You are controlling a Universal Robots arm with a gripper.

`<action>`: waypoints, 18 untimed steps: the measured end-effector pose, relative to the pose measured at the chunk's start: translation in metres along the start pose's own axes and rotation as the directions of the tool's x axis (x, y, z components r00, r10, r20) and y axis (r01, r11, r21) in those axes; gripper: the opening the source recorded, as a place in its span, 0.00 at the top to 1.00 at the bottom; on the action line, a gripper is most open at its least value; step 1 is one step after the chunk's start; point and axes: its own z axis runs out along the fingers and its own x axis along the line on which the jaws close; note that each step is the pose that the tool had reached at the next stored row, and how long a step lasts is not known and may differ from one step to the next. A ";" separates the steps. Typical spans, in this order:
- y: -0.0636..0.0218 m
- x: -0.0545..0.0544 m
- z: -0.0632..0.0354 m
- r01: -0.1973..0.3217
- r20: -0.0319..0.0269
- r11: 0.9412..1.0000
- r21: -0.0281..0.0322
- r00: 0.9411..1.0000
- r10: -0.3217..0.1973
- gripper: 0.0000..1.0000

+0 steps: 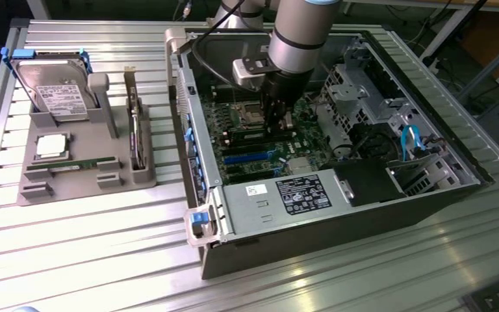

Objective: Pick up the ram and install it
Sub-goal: 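Insert the ram into the slot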

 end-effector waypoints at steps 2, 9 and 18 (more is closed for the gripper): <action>0.0000 -0.001 0.0002 0.000 0.000 1.000 0.000 1.000 0.000 0.86; 0.0000 -0.001 0.0006 0.000 -0.001 1.000 -0.001 1.000 0.000 0.86; 0.0000 -0.001 0.0007 0.001 -0.007 1.000 -0.001 1.000 -0.001 0.86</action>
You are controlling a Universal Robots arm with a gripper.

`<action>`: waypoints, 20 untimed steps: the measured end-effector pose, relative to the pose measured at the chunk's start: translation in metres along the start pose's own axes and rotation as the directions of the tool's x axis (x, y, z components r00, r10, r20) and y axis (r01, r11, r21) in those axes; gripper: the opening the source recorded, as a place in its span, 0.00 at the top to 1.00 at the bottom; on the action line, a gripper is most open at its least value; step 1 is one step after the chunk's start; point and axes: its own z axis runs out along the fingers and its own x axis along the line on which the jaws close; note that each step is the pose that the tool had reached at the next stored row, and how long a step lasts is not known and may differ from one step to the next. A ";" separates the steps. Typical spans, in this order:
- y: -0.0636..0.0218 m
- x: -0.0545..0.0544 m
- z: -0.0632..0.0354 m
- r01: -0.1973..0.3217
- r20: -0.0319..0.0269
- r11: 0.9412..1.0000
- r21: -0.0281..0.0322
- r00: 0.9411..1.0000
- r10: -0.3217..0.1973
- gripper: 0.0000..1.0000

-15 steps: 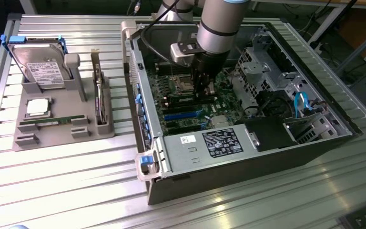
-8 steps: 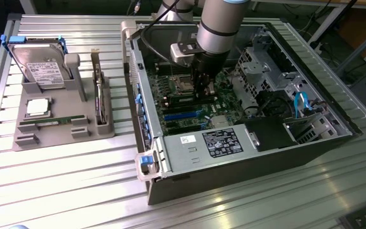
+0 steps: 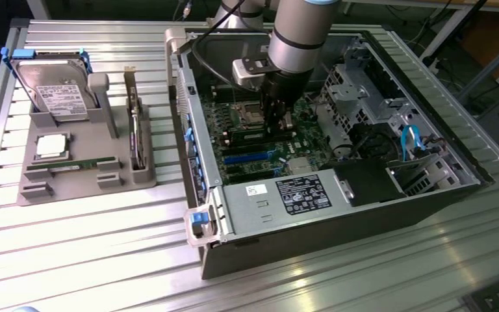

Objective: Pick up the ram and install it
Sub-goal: 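Insert the ram into the slot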

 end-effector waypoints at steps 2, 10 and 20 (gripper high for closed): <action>0.0000 0.000 0.0000 0.000 0.000 1.000 0.000 1.000 0.000 0.86; -0.0004 0.000 0.0014 0.000 -0.001 1.000 -0.004 1.000 0.000 0.86; -0.0020 0.000 0.0022 0.004 -0.003 1.000 -0.011 1.000 -0.004 0.86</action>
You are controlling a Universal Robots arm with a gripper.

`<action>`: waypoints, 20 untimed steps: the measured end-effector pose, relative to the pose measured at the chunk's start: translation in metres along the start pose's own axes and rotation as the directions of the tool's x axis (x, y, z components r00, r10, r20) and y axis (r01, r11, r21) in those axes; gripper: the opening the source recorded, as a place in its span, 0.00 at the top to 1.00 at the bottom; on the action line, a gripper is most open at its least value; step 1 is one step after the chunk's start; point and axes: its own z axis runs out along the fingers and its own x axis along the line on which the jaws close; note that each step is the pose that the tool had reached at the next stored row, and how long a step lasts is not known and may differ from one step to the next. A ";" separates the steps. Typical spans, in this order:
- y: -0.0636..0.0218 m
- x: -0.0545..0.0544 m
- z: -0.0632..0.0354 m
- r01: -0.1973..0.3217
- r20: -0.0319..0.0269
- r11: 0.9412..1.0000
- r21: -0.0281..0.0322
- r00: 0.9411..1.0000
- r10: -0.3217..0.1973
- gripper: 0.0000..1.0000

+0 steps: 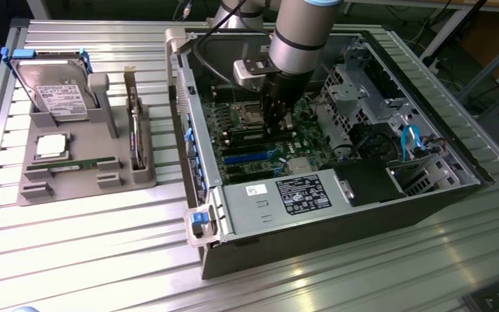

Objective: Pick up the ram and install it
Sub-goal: 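Insert the ram into the slot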

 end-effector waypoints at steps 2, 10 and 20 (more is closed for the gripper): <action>0.0000 0.000 0.0002 0.000 -0.001 1.000 0.000 1.000 0.000 0.86; 0.0000 0.000 0.0023 0.001 -0.004 1.000 0.000 1.000 -0.001 0.86; 0.0001 0.000 0.0046 0.002 -0.009 1.000 0.000 1.000 -0.002 0.86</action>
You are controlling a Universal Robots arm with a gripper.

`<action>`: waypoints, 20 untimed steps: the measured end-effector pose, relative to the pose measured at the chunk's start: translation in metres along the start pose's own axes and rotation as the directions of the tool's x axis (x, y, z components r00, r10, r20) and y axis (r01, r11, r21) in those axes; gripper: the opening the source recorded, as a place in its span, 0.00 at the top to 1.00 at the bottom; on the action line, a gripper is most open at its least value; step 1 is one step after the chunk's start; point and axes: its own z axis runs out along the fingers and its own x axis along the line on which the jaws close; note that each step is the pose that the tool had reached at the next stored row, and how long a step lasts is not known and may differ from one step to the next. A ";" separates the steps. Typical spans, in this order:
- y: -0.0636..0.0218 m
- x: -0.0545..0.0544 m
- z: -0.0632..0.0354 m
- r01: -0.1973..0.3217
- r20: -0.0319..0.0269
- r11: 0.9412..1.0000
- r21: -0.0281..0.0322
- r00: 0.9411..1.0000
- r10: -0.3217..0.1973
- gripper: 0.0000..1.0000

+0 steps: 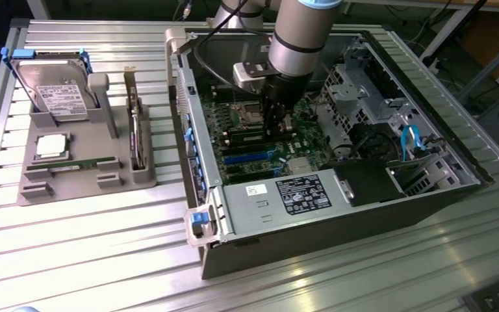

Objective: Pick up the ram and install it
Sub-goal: 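Insert the ram into the slot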

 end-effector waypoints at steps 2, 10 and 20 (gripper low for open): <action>0.0000 0.000 0.0000 0.000 0.000 1.000 0.000 1.000 0.000 0.86; 0.0000 0.000 0.0000 0.000 0.000 1.000 0.000 1.000 0.000 0.73; -0.0001 0.000 -0.0106 0.000 0.000 1.000 0.000 1.000 0.000 0.60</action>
